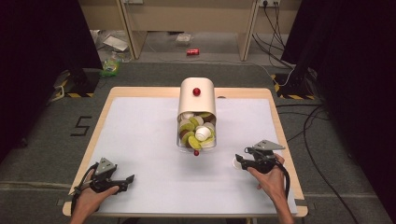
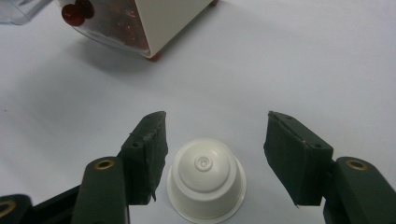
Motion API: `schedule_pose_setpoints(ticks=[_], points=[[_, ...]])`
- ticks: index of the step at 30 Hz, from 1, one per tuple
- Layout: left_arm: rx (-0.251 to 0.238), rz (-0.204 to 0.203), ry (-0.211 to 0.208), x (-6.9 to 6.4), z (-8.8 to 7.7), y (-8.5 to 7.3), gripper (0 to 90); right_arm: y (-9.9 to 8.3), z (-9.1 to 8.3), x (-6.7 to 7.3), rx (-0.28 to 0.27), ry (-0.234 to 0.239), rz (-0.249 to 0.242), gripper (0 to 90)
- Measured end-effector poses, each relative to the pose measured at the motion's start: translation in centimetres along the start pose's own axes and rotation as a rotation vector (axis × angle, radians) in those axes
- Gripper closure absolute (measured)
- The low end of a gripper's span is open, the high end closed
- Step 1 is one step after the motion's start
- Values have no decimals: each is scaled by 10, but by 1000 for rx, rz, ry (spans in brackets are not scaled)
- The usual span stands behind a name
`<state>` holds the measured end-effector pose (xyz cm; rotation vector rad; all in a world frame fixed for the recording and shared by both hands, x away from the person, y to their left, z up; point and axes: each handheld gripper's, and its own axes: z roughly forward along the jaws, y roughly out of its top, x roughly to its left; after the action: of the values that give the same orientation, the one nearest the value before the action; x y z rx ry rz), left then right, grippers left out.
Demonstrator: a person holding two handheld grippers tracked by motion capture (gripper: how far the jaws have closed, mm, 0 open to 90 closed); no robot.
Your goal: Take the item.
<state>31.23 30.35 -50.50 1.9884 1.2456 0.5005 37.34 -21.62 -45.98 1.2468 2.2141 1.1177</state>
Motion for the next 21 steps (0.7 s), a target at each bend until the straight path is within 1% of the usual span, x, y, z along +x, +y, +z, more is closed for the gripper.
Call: schedule_pose_setpoints(ticks=[9,14,21], points=[[0,-1,-1,0,0,0,142,7,-4,8,-32,13,-14,379],[0,0,0,0,0,0,143,10,-4,13,-38,19,-23,343],[-1,-1,-1,0,0,0,143,13,-5,17,-50,22,-17,294]])
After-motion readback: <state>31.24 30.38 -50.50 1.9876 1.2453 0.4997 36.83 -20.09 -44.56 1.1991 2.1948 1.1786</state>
